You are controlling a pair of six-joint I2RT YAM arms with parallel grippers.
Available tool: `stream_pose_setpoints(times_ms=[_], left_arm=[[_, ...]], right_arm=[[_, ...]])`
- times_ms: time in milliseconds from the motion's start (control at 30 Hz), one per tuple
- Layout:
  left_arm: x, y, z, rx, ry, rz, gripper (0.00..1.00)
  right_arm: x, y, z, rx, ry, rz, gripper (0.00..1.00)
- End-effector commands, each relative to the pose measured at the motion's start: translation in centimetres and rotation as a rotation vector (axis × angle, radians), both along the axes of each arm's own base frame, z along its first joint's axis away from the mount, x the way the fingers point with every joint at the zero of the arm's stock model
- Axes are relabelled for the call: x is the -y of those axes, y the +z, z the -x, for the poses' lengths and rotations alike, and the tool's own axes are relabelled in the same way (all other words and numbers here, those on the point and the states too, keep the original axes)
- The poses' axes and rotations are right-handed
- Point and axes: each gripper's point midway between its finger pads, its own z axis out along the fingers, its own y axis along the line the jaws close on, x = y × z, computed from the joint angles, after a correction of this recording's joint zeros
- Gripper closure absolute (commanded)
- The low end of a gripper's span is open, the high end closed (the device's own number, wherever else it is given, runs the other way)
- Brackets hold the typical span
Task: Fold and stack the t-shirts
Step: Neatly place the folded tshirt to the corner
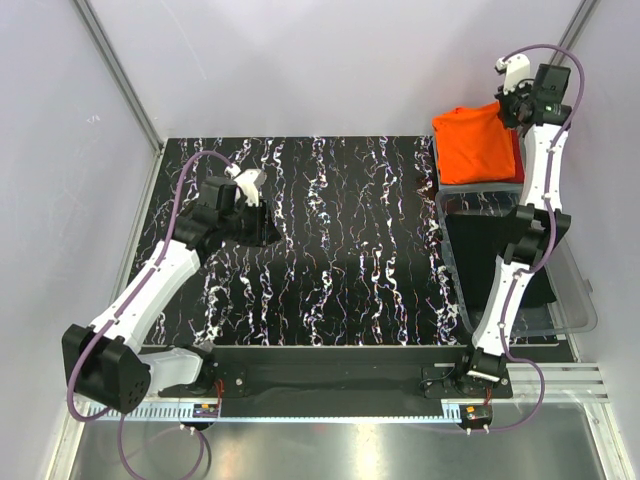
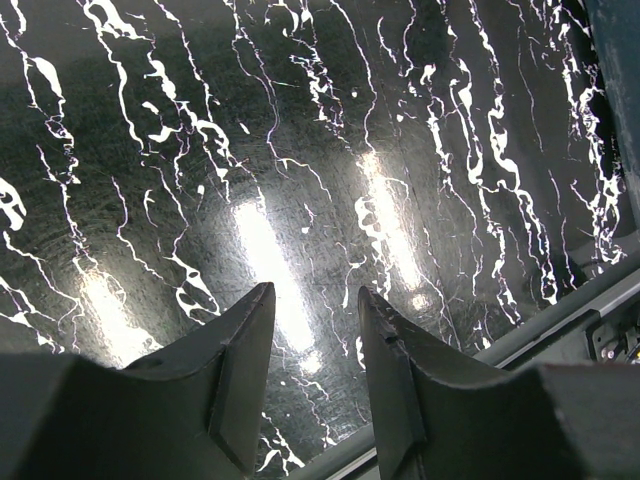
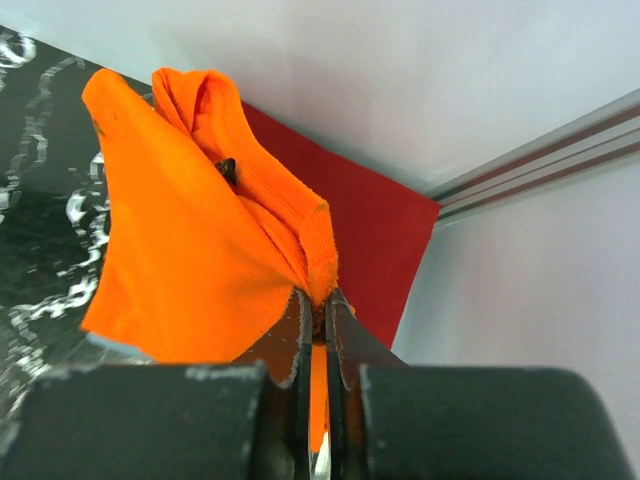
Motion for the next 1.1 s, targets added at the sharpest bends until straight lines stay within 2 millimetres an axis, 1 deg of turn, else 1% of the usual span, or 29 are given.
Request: stream_pose_setpoints(times_ms=[0,33,67,100,133,167,200,267,300,367,400,433,467,533,567,633,667,700,733,767,800,833,867,900,933,967,1000,1033,1067], left_arm=[[-0.1,0.8,-1.0,0.040,0.005,-0.010,0.56],[-0.3,0.7,-1.1,0.040,0.011,-0.015,0.56],[-0.2,0.6,-1.1,0.037,0.009,-0.016,0.56],[-0.2,0.5,-1.1,0.035,0.009,-0.018,0.56],[-0.2,0.4,-1.2,0.031,0.009,-0.021,0.56],[-0.2,0.2,-1.2,0.026,0.011,-0.025,0.56],[-0.3,0.2,-1.3,0.027,0.014,-0.029,0.56],[-0.5,0.2,-1.5,0.030,0.024,-0.036,0.55],[-0.6,0.0,-1.5,0.026,0.029,-0.040,0.55],[-0.5,-0.3,-1.5,0.016,0.030,-0.043,0.55],[-0.5,-0.4,-1.5,0.013,0.028,-0.042,0.55],[-0.4,-0.4,-1.5,0.008,0.023,-0.037,0.55],[-0.3,-0.5,-1.5,0.005,0.022,-0.037,0.55],[-0.2,-0.5,-1.4,0.003,0.017,-0.033,0.54],[-0.3,-0.5,-1.4,0.005,0.019,-0.033,0.54],[-0.2,-0.4,-1.4,0.004,0.016,-0.028,0.53],[-0.2,-0.4,-1.4,0.005,0.014,-0.028,0.54],[-0.1,-0.1,-1.4,0.011,0.011,-0.024,0.54],[-0.1,0.0,-1.4,0.014,0.011,-0.023,0.54],[-0.2,0.1,-1.4,0.017,0.014,-0.022,0.54],[-0.2,0.2,-1.4,0.024,0.016,-0.022,0.54],[-0.3,0.4,-1.4,0.030,0.018,-0.026,0.54],[-0.3,0.9,-1.6,0.050,0.023,-0.019,0.54],[-0.4,1.0,-1.6,0.057,0.027,-0.017,0.54],[-0.5,1.4,-1.6,0.068,0.036,-0.009,0.54],[-0.6,1.8,-1.8,0.088,0.044,0.002,0.54],[-0.7,1.8,-1.7,0.091,0.046,0.009,0.54],[-0.8,2.7,-1.5,0.121,0.047,0.024,0.54],[-0.8,3.1,-1.5,0.146,0.049,0.037,0.54]], right_arm=[[1.5,0.1,-2.7,0.099,-0.017,-0.029,1.00],[2.1,-0.2,-3.1,0.105,-0.034,-0.028,1.00],[3.0,0.6,-3.4,0.139,-0.051,-0.026,1.00],[3.6,-1.0,-4.1,0.125,-0.071,-0.025,1.00],[3.9,-1.3,-4.4,0.131,-0.084,-0.028,1.00],[4.2,-1.1,-4.8,0.154,-0.092,-0.027,1.00],[4.5,-1.5,-5.1,0.158,-0.103,-0.027,1.00],[5.0,-1.4,-6.0,0.203,-0.122,-0.030,1.00],[5.5,-1.8,-6.3,0.211,-0.143,-0.024,0.99],[6.3,-1.3,-7.2,0.266,-0.172,-0.007,0.77],[7.1,-2.1,-7.5,0.271,-0.207,0.001,0.65],[7.3,-1.7,-7.8,0.296,-0.213,0.004,0.54],[7.4,-1.7,-7.9,0.300,-0.215,0.000,0.48],[7.1,-1.4,-7.9,0.305,-0.203,-0.023,0.44],[6.8,-1.8,-7.9,0.295,-0.198,-0.036,0.39],[6.3,-1.5,-7.7,0.294,-0.194,-0.067,0.37],[6.1,-2.0,-7.6,0.278,-0.200,-0.082,0.37],[6.2,-1.4,-7.3,0.282,-0.217,-0.086,0.36],[5.8,-1.3,-7.2,0.278,-0.232,-0.102,0.35],[5.8,-2.1,-7.0,0.256,-0.254,-0.109,0.33],[6.0,-0.5,-6.3,0.273,-0.293,-0.109,0.32],[5.4,-0.2,-5.9,0.264,-0.318,-0.152,0.28],[4.8,-1.3,-5.4,0.225,-0.331,-0.188,0.26],[3.9,1.8,-4.2,0.254,-0.326,-0.228,0.23],[3.1,2.3,-3.3,0.240,-0.348,-0.308,0.17],[2.1,1.6,-2.5,0.202,-0.362,-0.355,0.13],[0.8,5.3,-0.8,0.242,-0.364,-0.432,0.05],[-0.2,4.1,0.3,0.190,-0.364,-0.471,0.00],[-2.5,8.0,2.3,0.226,-0.313,-0.533,0.00]])
